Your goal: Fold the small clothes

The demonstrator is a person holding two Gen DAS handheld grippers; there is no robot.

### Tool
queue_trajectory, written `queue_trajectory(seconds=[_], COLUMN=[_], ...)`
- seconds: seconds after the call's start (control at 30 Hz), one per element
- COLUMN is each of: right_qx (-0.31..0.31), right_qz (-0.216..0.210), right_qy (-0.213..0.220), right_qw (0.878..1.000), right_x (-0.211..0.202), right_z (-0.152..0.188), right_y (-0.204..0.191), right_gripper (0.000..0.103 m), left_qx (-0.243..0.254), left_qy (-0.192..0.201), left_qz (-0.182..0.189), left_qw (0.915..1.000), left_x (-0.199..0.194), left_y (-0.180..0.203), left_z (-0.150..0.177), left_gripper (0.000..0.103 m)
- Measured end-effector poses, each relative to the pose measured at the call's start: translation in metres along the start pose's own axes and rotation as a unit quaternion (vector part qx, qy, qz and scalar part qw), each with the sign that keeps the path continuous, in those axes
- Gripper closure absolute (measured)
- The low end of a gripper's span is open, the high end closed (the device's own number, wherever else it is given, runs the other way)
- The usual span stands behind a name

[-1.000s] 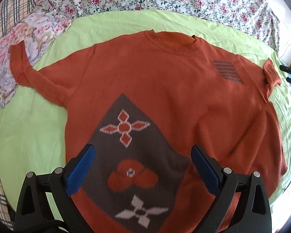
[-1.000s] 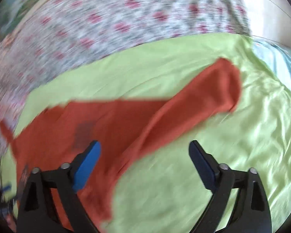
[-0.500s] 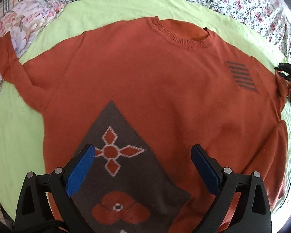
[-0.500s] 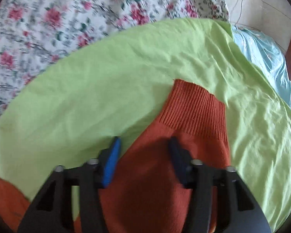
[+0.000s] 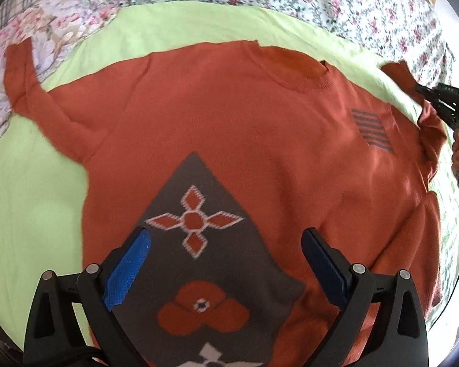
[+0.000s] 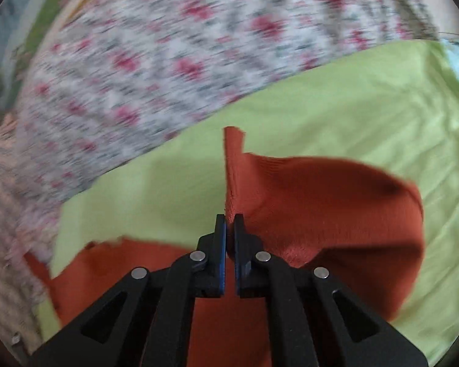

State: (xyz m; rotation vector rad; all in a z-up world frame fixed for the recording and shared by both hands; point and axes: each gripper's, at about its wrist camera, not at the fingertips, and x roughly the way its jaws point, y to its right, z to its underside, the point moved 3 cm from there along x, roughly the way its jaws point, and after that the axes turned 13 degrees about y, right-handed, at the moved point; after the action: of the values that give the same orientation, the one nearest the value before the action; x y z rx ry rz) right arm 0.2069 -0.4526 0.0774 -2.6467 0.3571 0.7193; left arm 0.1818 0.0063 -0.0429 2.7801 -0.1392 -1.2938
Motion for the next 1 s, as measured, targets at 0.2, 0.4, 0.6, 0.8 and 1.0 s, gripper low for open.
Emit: queue_trajectory(seconds=[0.2, 0.4, 0.6, 0.8, 1.0], right_qx=[-0.034, -0.056, -0.046, -0.011, 0.005], right_qz=[-0.138, -0.211, -0.224, -0.213, -0.174], right_qy=[-0.084, -0.158, -0.226, -0.177, -0.125], right_qw=[0.986, 0.963, 0.947, 0.961, 0.977], right_x=[0.036, 0.067, 0.089, 0.049, -0.017], right_z=[0.086, 0.163, 0.207, 0.184, 0.164], right_y=[-0.139, -0.225, -0.238, -0.2, -0.161], right_gripper=[0.098, 0.098, 0.089, 0.057, 0.057], left_qx=[-0.043, -0.086, -0.1, -0.114, -0.134], left_qy=[0.013, 0.019, 0.022, 0.003, -0.03], left_qz=[0.006, 0.032, 0.077, 0.146, 0.198], left_qw=[0.999, 0.9956, 0.9918, 0.9827, 0.9706], left_x=[-0.012, -0.014, 0.002, 0.055, 0.13], left_y=[-0.03, -0.056, -0.06, -0.051, -0.038], left_z=[0.002, -0.001, -0.019, -0.058, -0.115], left_gripper=[0.004, 0.004, 0.004, 0.004, 0.004])
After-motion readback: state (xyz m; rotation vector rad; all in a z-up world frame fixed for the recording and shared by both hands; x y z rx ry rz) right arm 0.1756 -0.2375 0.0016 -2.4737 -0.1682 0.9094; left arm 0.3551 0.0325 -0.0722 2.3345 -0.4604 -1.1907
